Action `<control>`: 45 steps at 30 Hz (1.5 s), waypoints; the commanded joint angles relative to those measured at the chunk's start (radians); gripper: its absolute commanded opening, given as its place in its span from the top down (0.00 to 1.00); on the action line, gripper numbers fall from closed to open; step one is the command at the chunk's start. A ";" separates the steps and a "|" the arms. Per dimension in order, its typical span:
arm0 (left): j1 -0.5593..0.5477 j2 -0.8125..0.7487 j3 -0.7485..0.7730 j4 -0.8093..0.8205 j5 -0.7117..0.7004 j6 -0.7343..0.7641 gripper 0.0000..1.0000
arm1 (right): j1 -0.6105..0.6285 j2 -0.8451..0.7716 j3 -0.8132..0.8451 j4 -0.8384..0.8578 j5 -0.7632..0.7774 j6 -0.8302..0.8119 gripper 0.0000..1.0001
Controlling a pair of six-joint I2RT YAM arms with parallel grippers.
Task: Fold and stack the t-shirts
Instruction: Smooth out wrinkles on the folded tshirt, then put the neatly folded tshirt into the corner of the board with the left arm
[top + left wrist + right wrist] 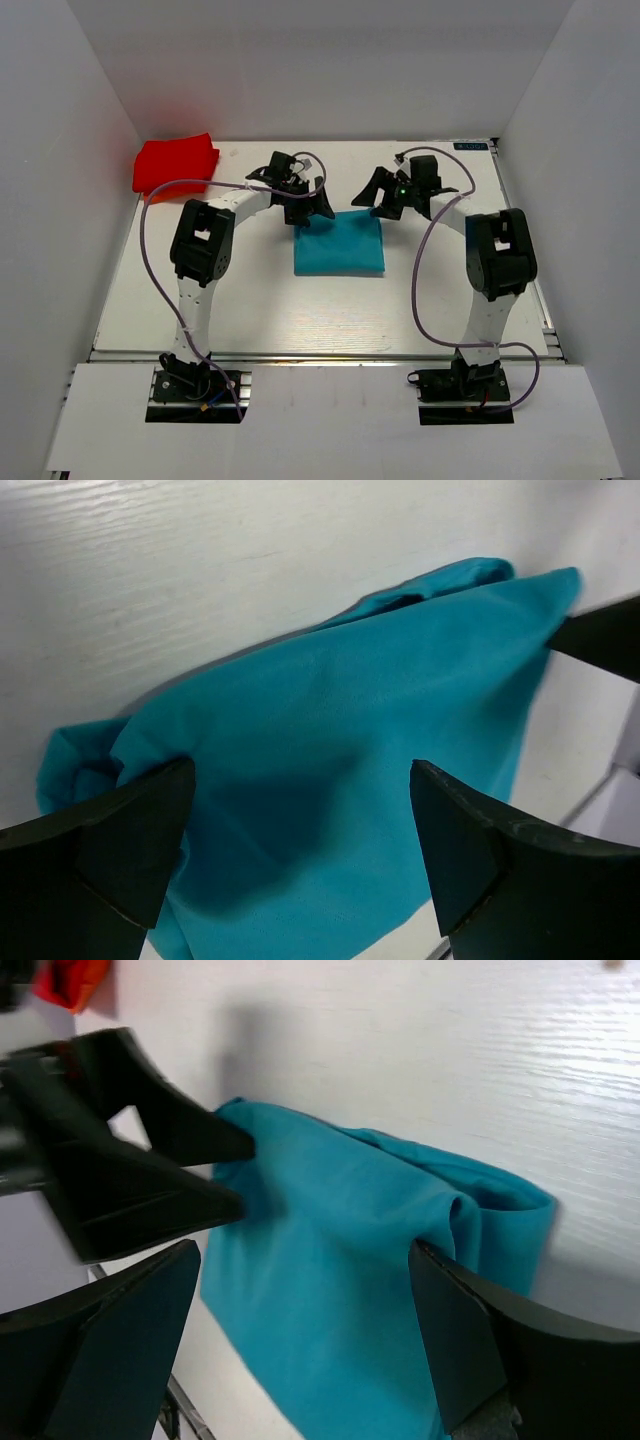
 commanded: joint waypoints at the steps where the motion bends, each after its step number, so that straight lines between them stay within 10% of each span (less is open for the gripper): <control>1: 0.008 0.004 0.035 -0.010 -0.005 0.017 0.00 | -0.012 0.057 0.000 0.078 0.008 0.017 0.10; 15: 0.019 -0.002 0.076 -0.072 -0.074 0.072 0.00 | -0.023 0.190 -0.017 0.086 0.000 0.015 0.10; 20: 0.019 -0.108 0.174 -0.138 -0.163 0.113 0.00 | -0.013 -0.014 0.017 0.031 0.011 -0.094 0.10; 28: 0.007 -0.378 -0.077 -0.147 -0.374 0.087 0.00 | -0.003 -0.379 -0.168 -0.056 0.236 -0.160 0.10; 45: -0.012 -0.239 -0.280 -0.031 -0.231 0.047 0.00 | -0.004 -0.777 -0.487 -0.267 0.425 -0.181 0.10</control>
